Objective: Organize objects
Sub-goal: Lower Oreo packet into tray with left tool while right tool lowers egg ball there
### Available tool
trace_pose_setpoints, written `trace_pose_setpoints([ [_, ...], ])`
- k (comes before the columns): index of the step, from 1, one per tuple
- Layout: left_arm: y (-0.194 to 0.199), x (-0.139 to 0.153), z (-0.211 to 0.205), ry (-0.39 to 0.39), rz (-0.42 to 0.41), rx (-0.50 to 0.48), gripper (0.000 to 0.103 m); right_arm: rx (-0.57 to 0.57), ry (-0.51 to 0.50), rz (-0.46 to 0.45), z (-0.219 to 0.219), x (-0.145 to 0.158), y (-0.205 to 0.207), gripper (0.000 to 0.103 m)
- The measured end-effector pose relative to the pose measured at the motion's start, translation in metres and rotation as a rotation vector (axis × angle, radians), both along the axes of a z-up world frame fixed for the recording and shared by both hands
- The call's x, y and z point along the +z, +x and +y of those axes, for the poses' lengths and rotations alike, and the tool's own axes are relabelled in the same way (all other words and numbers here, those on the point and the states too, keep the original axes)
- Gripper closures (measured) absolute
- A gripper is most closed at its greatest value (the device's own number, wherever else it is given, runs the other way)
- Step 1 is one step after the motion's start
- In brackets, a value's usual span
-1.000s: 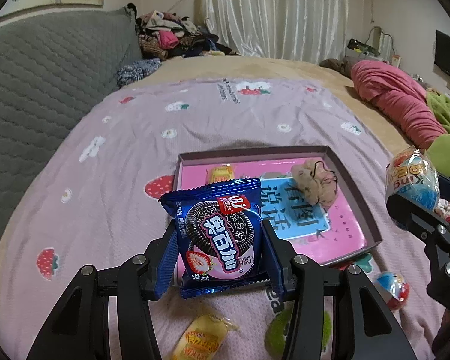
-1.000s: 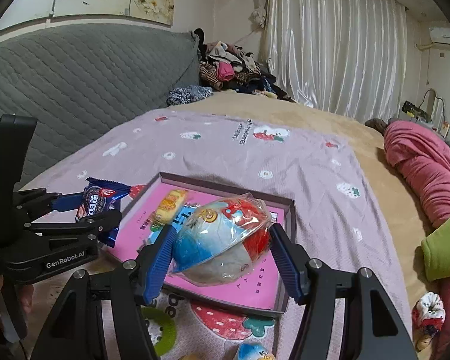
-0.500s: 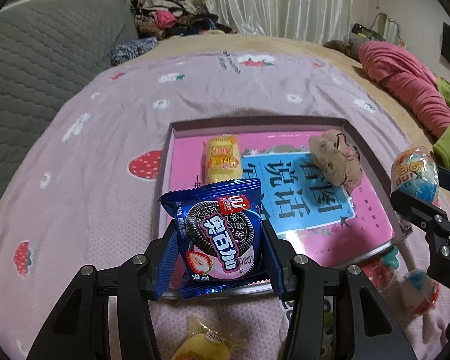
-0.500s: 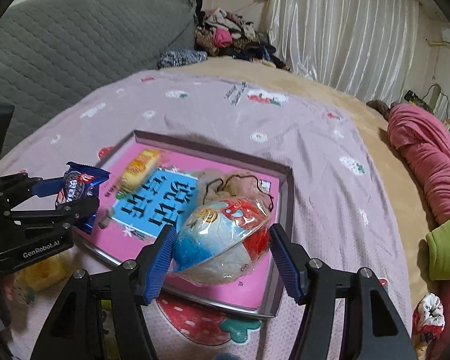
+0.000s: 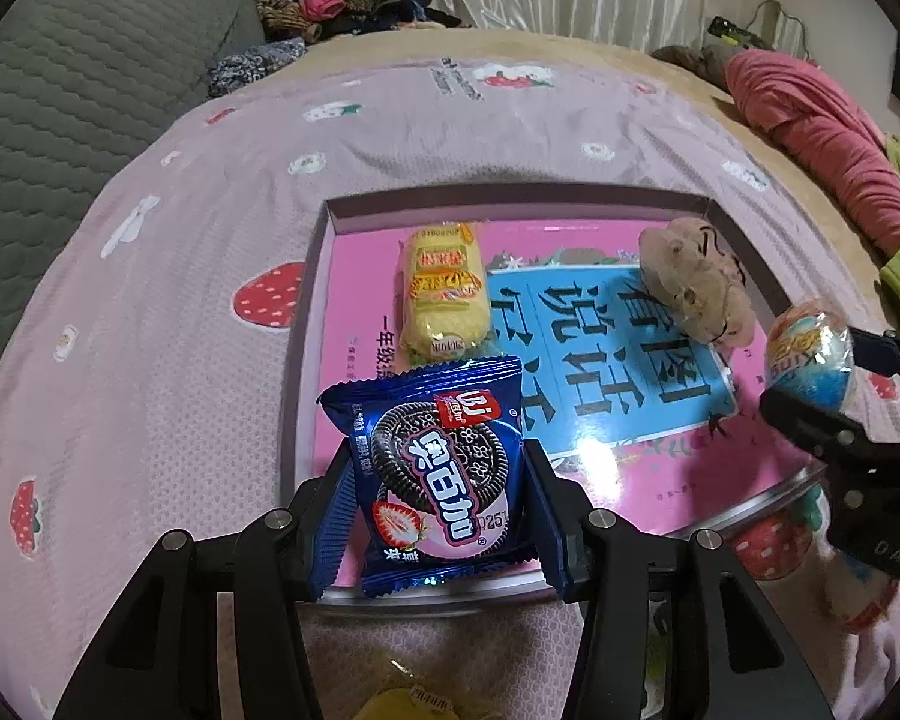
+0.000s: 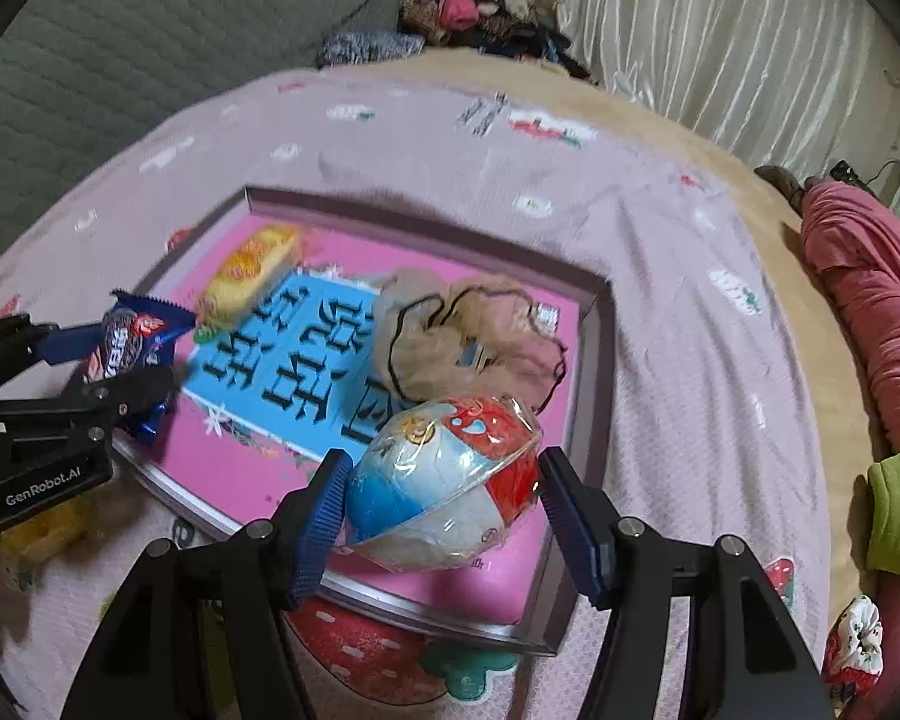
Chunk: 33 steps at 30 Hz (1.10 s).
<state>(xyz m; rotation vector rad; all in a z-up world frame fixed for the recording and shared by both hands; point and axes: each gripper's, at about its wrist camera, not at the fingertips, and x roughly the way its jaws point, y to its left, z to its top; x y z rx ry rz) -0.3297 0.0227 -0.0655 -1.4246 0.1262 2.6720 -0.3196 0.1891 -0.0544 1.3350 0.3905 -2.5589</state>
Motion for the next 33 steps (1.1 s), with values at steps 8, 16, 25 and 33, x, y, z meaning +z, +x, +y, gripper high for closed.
trace_pose_setpoints([
  [8,-0.008,-0.015,0.002,-0.001,-0.045,0.002,0.05,0.012,0.057,-0.068,-0.007,-0.018,-0.013,0.039],
  [16,-0.015,-0.021,0.006,-0.03,-0.056,0.003,0.05,0.003,0.074,-0.105,-0.007,-0.026,-0.024,0.039],
  [25,-0.016,-0.023,0.007,-0.043,-0.062,0.014,0.048,-0.008,0.066,-0.118,-0.006,-0.025,-0.026,0.038],
  [33,-0.012,-0.013,0.002,-0.056,-0.05,0.034,0.031,-0.03,0.04,-0.134,0.0,-0.021,-0.024,0.038],
])
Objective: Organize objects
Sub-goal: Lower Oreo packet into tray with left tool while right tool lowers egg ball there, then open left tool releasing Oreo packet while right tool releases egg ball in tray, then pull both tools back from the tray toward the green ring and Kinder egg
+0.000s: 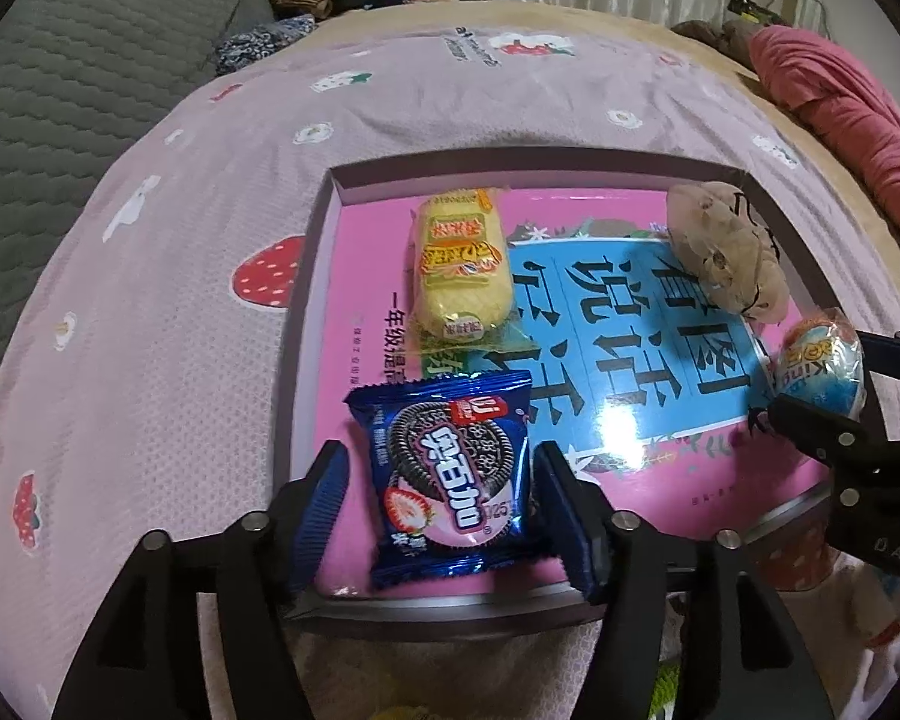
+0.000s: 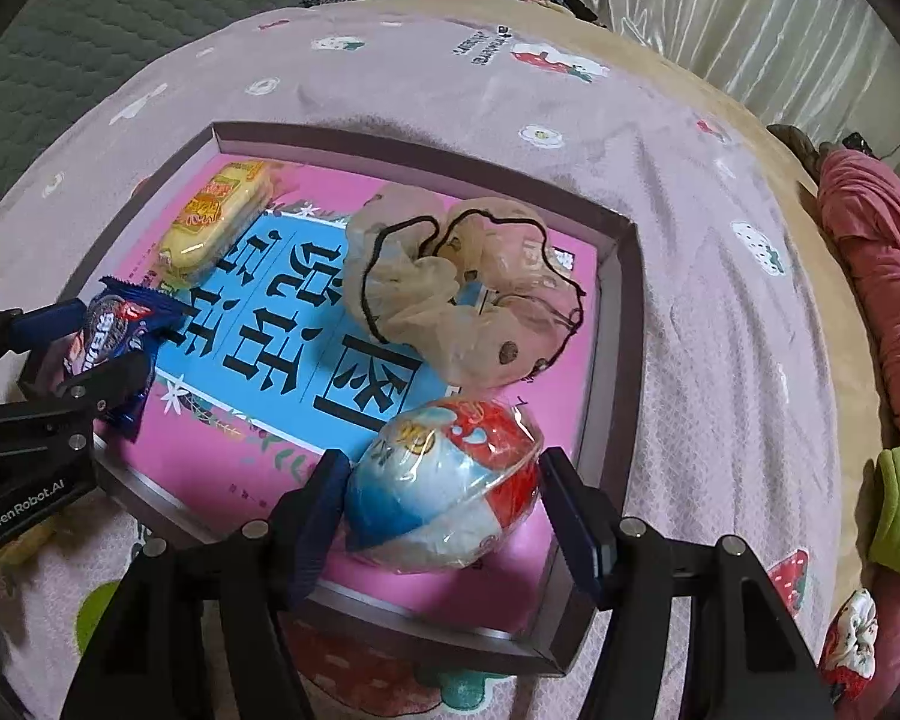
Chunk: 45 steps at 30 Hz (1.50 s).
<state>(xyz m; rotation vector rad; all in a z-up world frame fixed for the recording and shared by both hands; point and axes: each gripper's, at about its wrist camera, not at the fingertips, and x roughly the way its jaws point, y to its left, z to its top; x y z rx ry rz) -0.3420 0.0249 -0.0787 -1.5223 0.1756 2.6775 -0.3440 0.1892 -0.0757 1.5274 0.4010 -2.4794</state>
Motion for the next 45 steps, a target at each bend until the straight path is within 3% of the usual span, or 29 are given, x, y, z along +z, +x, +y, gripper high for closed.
trace_pose_setpoints([
  [6,0.005,0.008,-0.004,-0.01,0.006,0.013,0.025,-0.015,-0.013,0.005,0.002,0.008,0.002,0.029],
  [20,0.031,0.031,-0.014,-0.015,0.032,0.022,0.023,-0.026,-0.041,0.058,0.004,0.042,0.022,0.023],
  [26,0.049,0.058,-0.016,-0.027,0.091,0.023,0.021,-0.011,-0.048,0.097,-0.001,0.065,0.043,0.013],
  [35,0.083,0.093,-0.023,0.024,0.128,0.019,0.02,-0.01,-0.052,0.179,0.006,0.108,0.085,0.01],
  [45,0.132,0.112,-0.012,0.021,0.145,-0.013,0.02,-0.01,-0.053,0.232,0.023,0.145,0.138,0.009],
])
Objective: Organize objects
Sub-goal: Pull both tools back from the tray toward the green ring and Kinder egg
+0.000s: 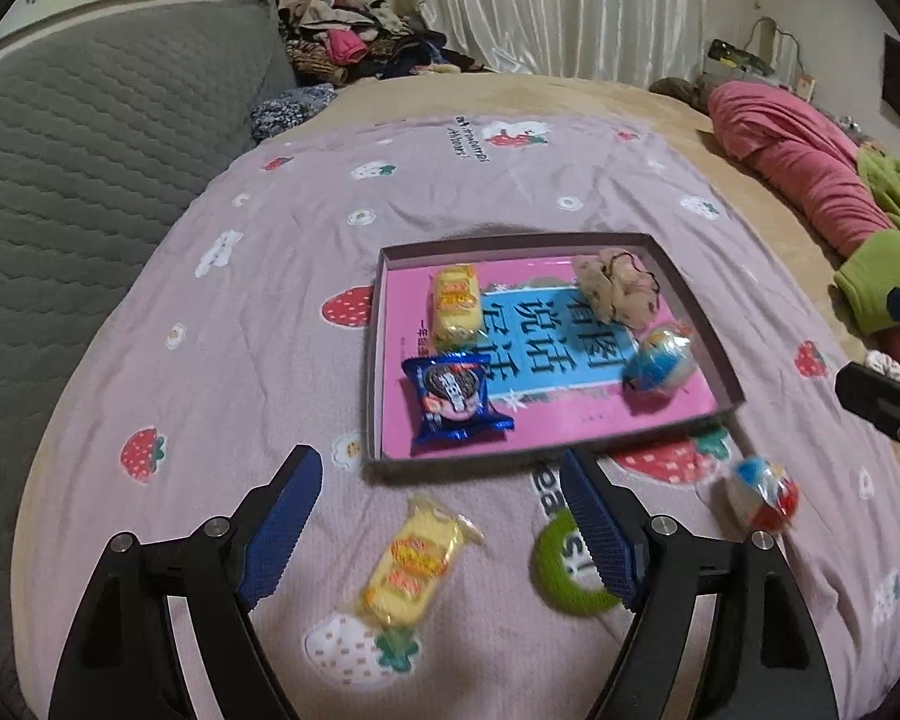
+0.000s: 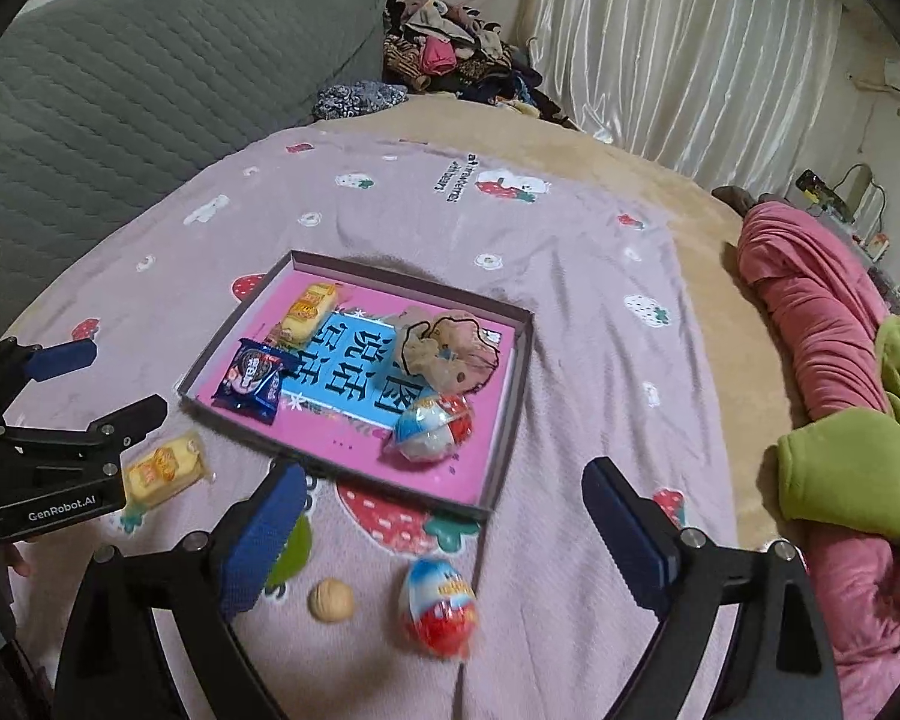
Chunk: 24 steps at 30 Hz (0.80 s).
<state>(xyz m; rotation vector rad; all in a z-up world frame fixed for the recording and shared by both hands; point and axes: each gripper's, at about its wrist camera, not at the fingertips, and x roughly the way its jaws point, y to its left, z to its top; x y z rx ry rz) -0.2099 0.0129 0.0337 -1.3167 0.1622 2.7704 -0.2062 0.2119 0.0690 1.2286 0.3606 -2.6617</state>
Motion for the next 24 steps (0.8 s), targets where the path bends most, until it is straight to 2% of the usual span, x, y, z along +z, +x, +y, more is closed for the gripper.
trace_pose_setpoints([
  [10,0.046,0.007,0.009,0.003,-0.004,-0.016,0.02,-0.01,-0.023,0.021,0.014,0.012,0.044,0.009],
  [24,0.09,0.007,0.018,0.006,-0.013,-0.029,0.02,-0.017,-0.048,0.006,0.025,0.0,0.086,0.009],
])
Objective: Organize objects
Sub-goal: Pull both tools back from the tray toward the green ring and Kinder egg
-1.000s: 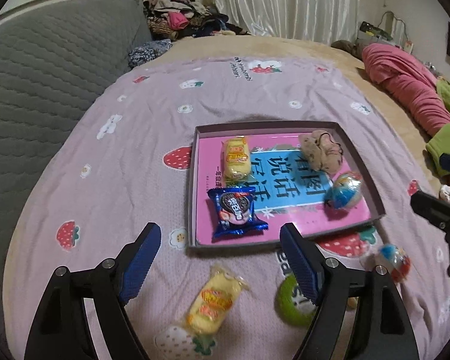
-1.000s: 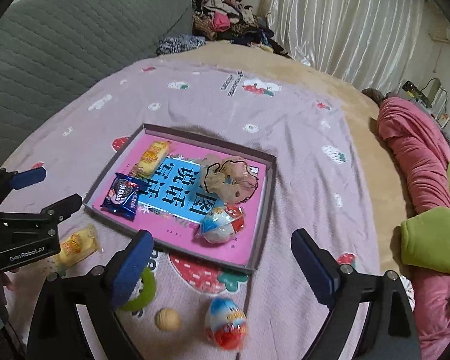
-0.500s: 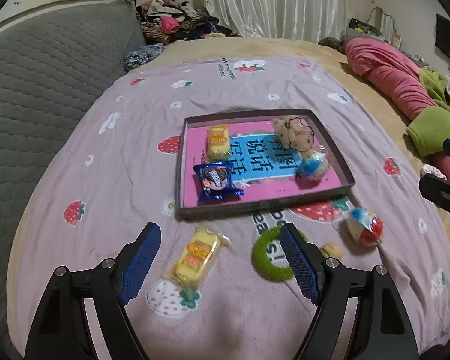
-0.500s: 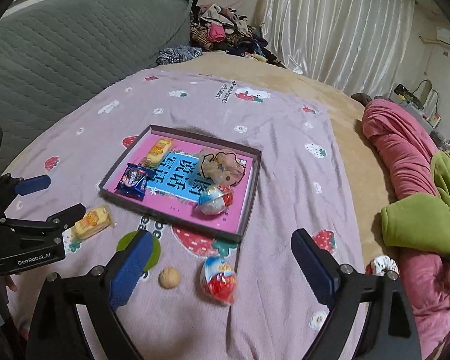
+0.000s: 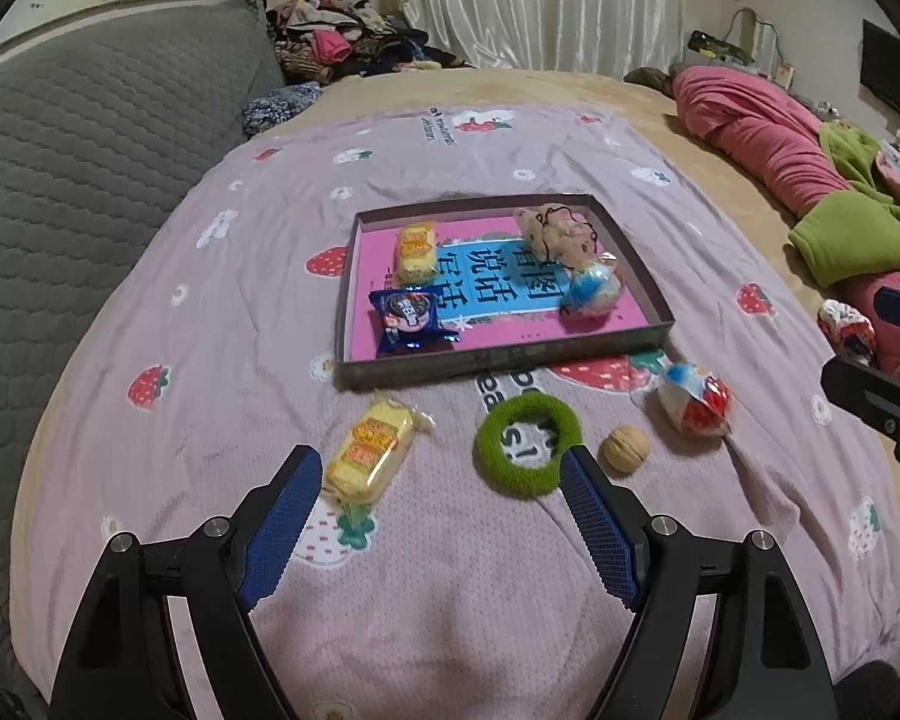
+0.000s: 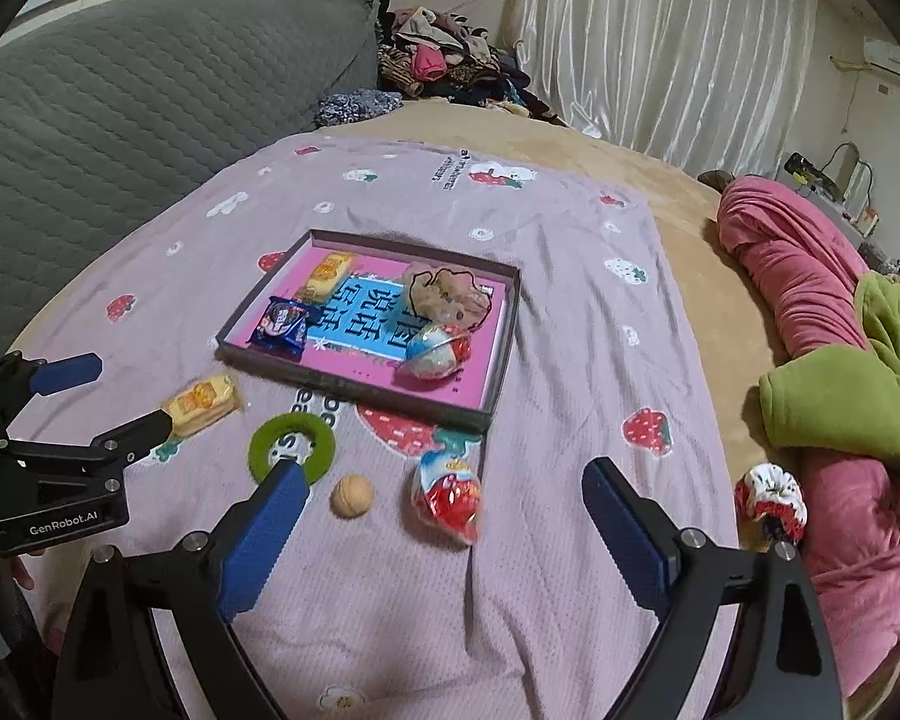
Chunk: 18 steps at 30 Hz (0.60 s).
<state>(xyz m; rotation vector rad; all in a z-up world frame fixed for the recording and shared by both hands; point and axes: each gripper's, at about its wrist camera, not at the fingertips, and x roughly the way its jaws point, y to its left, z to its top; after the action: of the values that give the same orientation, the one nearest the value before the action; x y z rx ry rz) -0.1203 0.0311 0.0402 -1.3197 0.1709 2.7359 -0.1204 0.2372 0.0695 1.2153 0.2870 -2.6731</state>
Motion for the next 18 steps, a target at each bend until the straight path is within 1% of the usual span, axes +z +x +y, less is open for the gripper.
trace_pose_setpoints([
  [3,0.007,-0.001,0.001,0.003,-0.001,-0.003,0.02,-0.003,-0.007,-0.001,0.002,-0.002,0.008,0.009],
  [6,0.015,-0.004,0.002,0.007,-0.006,-0.004,0.02,-0.004,-0.007,-0.001,0.004,-0.004,0.015,0.006],
  [18,0.028,-0.011,-0.001,0.004,-0.015,-0.002,0.02,0.004,-0.004,-0.009,0.0,-0.01,0.027,0.004],
])
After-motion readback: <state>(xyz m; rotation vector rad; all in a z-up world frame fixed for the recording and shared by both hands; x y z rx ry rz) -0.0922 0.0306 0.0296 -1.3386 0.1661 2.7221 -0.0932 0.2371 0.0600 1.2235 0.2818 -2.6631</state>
